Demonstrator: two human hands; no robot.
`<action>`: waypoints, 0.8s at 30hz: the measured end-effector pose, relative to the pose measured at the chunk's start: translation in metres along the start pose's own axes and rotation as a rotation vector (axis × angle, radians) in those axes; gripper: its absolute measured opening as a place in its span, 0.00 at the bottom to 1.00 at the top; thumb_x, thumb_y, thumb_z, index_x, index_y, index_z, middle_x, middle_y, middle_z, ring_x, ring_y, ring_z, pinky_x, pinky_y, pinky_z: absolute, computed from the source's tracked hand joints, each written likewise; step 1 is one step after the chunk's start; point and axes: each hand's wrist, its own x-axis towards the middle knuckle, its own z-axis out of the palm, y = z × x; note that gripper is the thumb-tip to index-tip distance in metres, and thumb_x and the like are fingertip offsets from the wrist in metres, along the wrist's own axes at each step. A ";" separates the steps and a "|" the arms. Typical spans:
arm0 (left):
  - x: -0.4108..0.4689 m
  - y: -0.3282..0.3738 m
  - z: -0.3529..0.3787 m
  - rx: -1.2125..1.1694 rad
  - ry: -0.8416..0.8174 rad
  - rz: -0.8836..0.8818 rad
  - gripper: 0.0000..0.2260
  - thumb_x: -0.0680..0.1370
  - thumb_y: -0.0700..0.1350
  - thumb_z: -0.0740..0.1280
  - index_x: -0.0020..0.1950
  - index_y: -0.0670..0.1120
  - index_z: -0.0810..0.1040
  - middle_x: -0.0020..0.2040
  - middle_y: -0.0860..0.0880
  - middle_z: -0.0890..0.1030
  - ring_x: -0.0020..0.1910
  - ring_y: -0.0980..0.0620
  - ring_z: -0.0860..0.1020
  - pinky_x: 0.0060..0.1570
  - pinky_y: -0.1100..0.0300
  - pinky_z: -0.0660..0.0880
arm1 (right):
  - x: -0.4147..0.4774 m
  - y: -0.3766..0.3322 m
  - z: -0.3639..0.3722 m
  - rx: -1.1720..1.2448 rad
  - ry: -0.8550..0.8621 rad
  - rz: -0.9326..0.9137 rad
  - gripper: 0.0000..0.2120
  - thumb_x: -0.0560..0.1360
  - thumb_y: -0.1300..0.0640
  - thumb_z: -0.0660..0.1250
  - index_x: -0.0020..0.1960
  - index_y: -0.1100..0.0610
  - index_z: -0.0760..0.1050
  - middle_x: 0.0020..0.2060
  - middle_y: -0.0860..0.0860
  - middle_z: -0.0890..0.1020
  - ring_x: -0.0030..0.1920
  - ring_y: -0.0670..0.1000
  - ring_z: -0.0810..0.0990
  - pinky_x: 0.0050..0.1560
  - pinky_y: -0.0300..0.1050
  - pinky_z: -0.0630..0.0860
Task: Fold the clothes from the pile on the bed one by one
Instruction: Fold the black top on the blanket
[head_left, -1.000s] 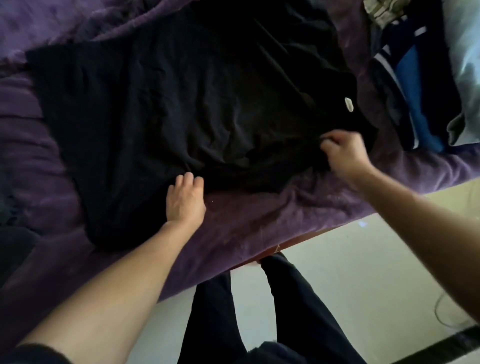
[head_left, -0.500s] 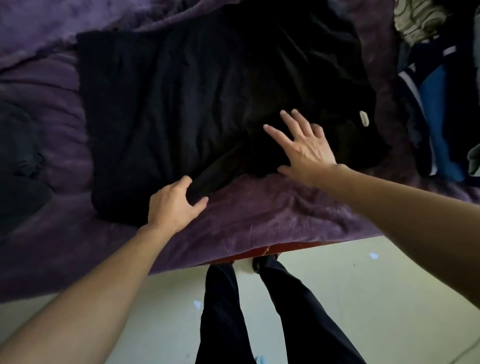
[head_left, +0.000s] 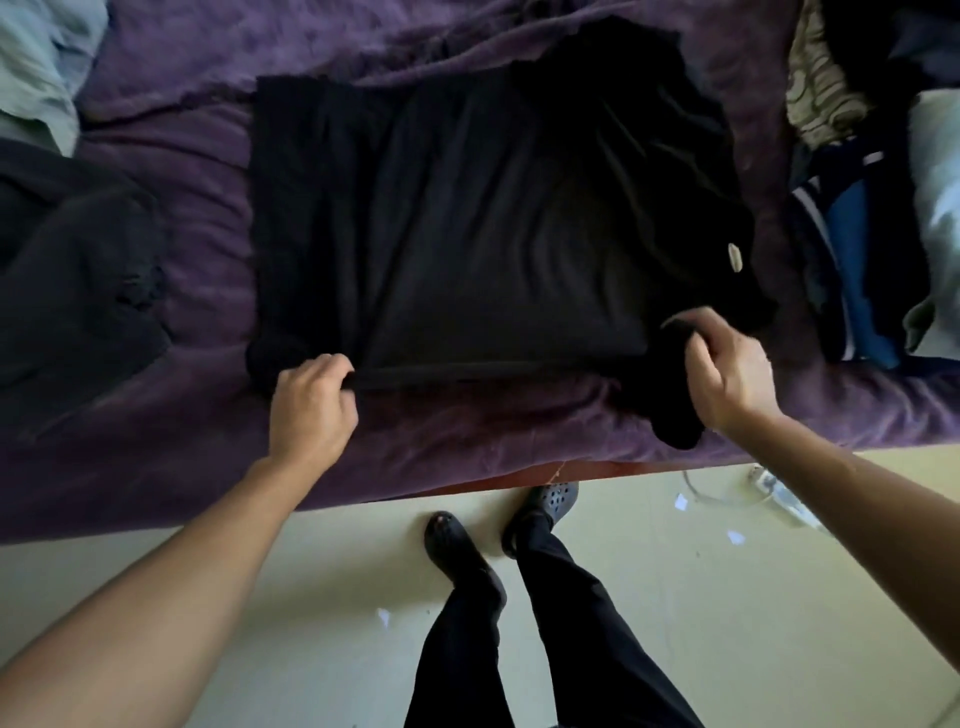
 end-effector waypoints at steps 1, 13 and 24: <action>-0.003 0.000 -0.003 -0.064 0.018 -0.004 0.08 0.69 0.30 0.64 0.46 0.36 0.78 0.41 0.38 0.80 0.41 0.36 0.78 0.41 0.47 0.73 | -0.014 0.005 -0.003 -0.070 -0.027 -0.032 0.21 0.68 0.42 0.51 0.56 0.46 0.73 0.39 0.53 0.82 0.44 0.61 0.80 0.42 0.49 0.71; -0.056 -0.045 0.000 0.541 -0.479 -0.120 0.13 0.74 0.40 0.67 0.58 0.47 0.71 0.56 0.47 0.72 0.50 0.46 0.79 0.41 0.53 0.74 | -0.083 0.045 0.008 -0.719 -0.492 0.013 0.16 0.67 0.47 0.69 0.54 0.40 0.75 0.40 0.48 0.81 0.42 0.56 0.81 0.35 0.44 0.69; 0.007 -0.090 -0.064 0.057 0.005 -0.523 0.12 0.69 0.33 0.65 0.49 0.43 0.82 0.45 0.35 0.81 0.49 0.35 0.77 0.51 0.45 0.72 | 0.056 -0.017 -0.059 0.248 -0.215 0.476 0.08 0.72 0.66 0.68 0.49 0.61 0.82 0.32 0.54 0.79 0.33 0.53 0.76 0.33 0.41 0.73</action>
